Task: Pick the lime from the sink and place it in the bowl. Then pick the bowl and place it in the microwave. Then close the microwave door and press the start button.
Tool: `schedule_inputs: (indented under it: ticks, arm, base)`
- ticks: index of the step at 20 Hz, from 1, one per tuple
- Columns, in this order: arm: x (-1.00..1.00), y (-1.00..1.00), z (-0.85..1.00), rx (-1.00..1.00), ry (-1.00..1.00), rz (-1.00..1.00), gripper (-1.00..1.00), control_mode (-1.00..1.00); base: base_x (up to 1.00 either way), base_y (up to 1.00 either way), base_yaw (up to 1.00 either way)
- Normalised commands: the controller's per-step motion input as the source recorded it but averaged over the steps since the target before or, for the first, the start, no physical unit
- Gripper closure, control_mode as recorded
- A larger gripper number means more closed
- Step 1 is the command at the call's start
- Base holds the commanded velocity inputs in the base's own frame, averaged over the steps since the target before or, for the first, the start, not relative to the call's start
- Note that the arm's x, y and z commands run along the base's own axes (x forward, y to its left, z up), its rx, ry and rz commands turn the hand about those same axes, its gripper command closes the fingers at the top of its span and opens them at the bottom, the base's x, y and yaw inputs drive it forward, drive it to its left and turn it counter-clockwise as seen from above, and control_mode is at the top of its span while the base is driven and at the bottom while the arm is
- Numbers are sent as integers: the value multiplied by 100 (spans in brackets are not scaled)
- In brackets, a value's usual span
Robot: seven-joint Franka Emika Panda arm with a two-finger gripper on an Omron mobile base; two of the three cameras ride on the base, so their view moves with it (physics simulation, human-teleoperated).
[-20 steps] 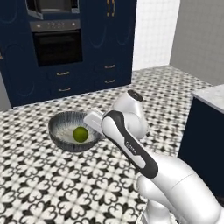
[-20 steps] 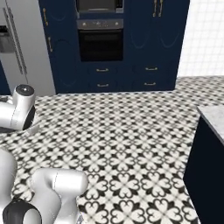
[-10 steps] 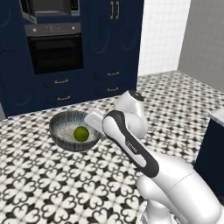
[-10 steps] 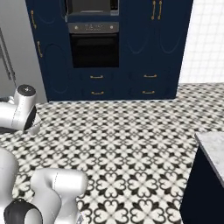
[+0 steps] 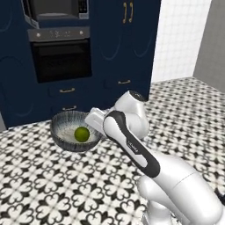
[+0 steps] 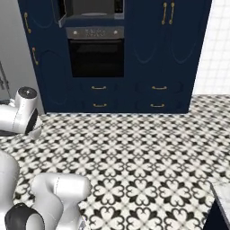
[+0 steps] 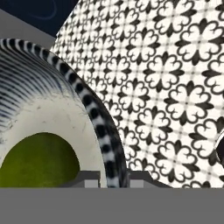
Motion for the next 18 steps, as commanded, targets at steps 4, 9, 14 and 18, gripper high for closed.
schedule_inputs:
  ticks: [4,9,14,18]
  arm:
    - [0,0,0,0,0,0,100,100]
    - [0,0,0,0,0,0,100,100]
    - [0,0,0,0,0,0,100,100]
    - [0,0,0,0,0,0,100,100]
  base:
    - [100,-18,15]
    - [100,-16,16]
    - [100,-18,16]
    - [100,-18,13]
